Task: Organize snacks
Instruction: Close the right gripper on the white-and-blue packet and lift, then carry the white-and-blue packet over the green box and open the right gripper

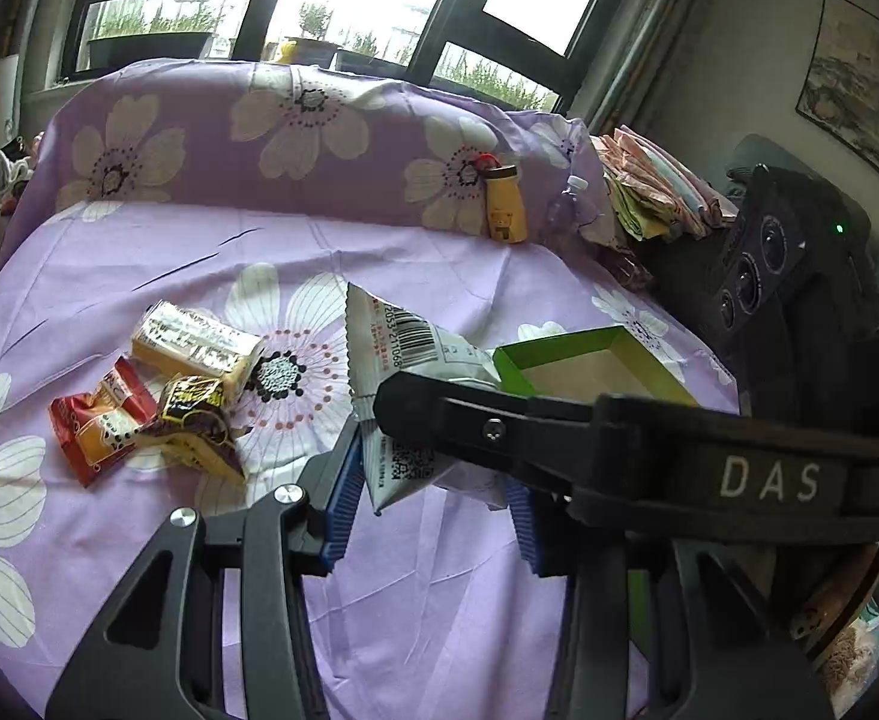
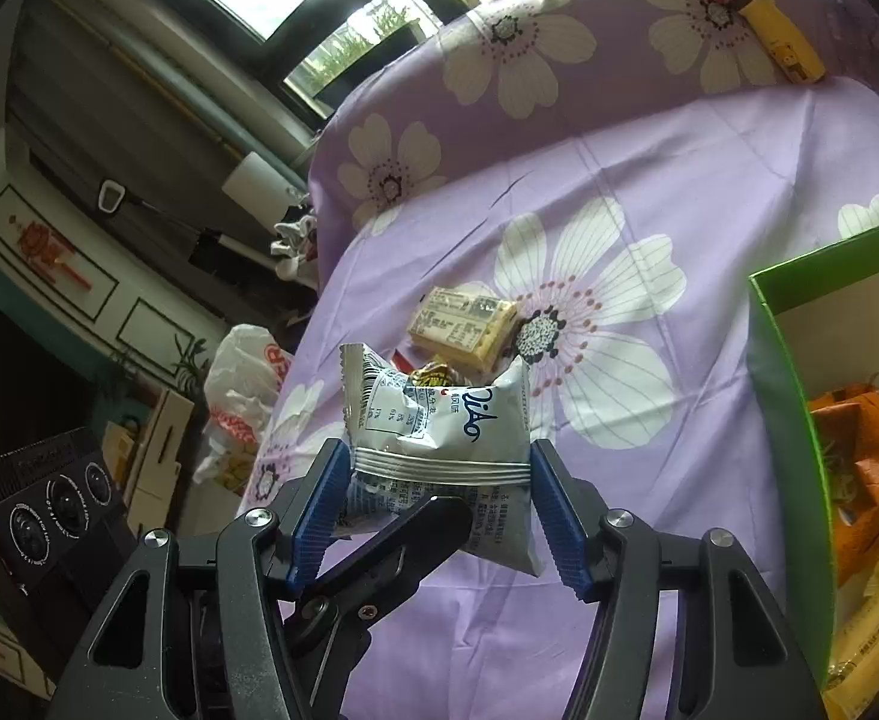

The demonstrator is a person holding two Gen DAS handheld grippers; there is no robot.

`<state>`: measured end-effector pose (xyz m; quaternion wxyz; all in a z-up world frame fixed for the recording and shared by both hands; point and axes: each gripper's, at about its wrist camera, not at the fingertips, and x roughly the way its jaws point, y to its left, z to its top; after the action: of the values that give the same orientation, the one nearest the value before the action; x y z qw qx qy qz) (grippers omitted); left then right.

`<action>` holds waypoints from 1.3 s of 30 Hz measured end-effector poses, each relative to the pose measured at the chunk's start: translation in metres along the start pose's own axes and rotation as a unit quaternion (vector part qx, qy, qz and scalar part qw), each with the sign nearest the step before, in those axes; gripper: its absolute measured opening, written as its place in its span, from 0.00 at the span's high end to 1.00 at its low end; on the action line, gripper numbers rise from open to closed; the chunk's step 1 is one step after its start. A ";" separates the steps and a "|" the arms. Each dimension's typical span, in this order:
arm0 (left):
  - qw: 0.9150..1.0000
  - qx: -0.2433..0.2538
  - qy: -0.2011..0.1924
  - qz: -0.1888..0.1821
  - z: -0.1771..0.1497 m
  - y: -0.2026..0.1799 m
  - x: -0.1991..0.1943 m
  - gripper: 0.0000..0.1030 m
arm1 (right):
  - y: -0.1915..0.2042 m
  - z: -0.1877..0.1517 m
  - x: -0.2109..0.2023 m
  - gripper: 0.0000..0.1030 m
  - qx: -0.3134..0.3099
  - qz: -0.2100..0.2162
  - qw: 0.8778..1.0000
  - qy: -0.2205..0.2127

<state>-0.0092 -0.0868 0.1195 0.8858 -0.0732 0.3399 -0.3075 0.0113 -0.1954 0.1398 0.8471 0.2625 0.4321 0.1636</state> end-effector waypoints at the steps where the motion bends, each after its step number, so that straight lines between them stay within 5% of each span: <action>1: 1.000 0.007 0.000 -0.002 0.002 -0.007 0.002 0.59 | -0.003 0.002 -0.007 0.38 0.004 -0.001 1.000 -0.008; 13: 0.994 0.089 0.010 -0.068 0.019 -0.094 0.047 0.58 | -0.071 0.010 -0.088 0.38 0.093 -0.029 0.990 -0.098; 18: 0.990 0.080 0.030 -0.109 0.018 -0.111 0.074 0.59 | -0.095 0.008 -0.105 0.38 0.127 -0.062 0.983 -0.118; 25: 0.982 0.050 0.087 -0.159 0.011 -0.125 0.112 0.59 | -0.128 0.004 -0.116 0.38 0.180 -0.113 0.970 -0.122; 33: 0.978 0.041 0.118 -0.166 0.002 -0.135 0.126 0.58 | -0.148 0.001 -0.118 0.38 0.205 -0.152 0.961 -0.108; 39: 0.978 0.044 0.112 -0.168 0.001 -0.134 0.115 0.41 | -0.150 0.000 -0.120 0.37 0.212 -0.176 0.955 -0.108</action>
<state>-0.0081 -0.2625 0.1011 0.7800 -0.0555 0.4058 -0.4732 -0.0498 -0.3775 0.1294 0.8287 0.3722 0.4025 -0.1130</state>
